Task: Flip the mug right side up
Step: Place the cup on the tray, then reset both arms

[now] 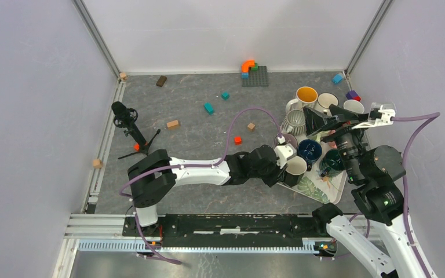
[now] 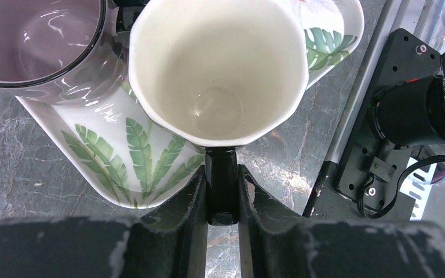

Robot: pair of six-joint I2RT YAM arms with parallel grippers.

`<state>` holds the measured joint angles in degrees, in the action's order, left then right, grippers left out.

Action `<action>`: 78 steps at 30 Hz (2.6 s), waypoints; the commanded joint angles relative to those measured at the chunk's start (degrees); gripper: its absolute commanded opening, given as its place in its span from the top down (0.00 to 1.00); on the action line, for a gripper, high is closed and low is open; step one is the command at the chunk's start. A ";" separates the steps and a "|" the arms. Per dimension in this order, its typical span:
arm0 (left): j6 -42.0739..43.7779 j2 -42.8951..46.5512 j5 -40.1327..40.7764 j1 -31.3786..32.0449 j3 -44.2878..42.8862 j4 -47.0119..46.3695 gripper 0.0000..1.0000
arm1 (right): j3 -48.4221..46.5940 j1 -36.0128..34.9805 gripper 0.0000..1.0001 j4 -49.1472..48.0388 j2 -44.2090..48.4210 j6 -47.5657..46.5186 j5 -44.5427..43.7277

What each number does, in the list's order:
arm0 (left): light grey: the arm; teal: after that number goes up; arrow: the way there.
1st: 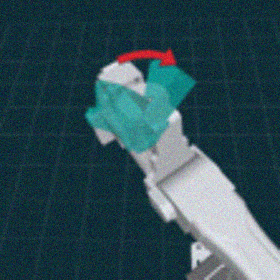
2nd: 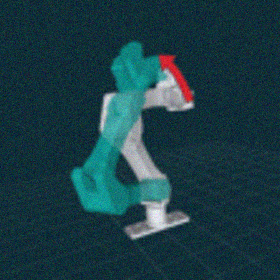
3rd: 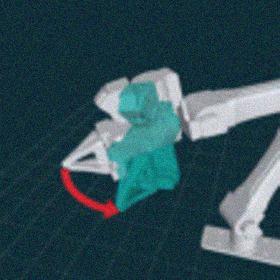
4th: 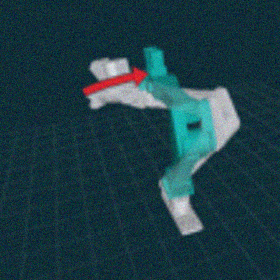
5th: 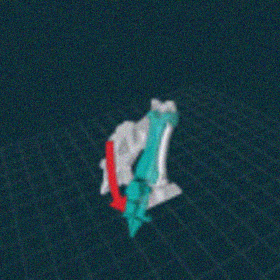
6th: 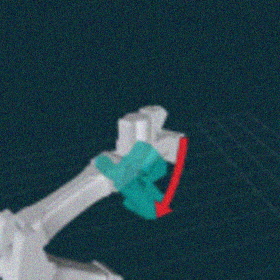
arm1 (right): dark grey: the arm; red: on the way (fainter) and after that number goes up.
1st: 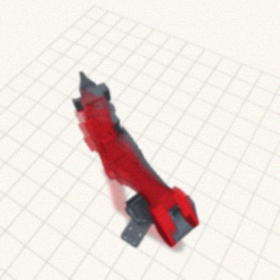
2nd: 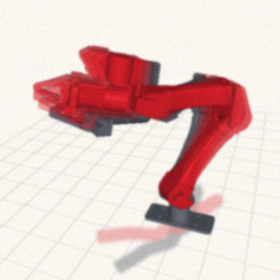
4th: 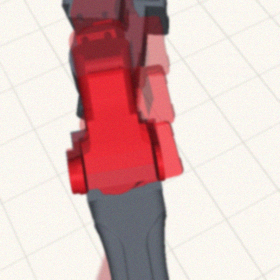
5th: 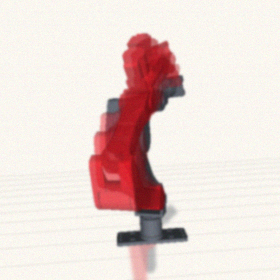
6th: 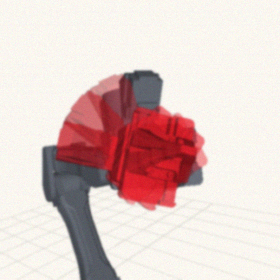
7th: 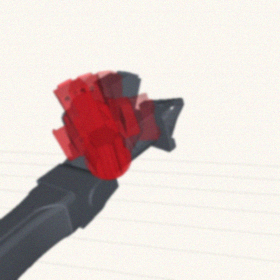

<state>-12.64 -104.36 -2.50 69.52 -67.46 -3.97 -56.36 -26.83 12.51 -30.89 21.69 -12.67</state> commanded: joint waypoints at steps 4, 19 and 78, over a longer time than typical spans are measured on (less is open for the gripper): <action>2.62 -0.55 1.26 0.36 -2.10 -1.44 0.66 | 0.12 0.11 0.02 -3.26 -0.84 0.48 0.84; 1.08 3.97 2.35 0.36 -2.45 2.03 0.37 | -0.06 0.17 0.02 -3.37 -0.48 0.74 1.05; -18.71 43.83 6.55 -28.30 1.85 32.87 0.00 | 3.73 0.18 0.02 -0.62 -19.77 -4.05 17.94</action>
<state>-28.91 -61.23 3.95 41.47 -64.86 30.17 -52.62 -26.83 12.19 -51.59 18.57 5.93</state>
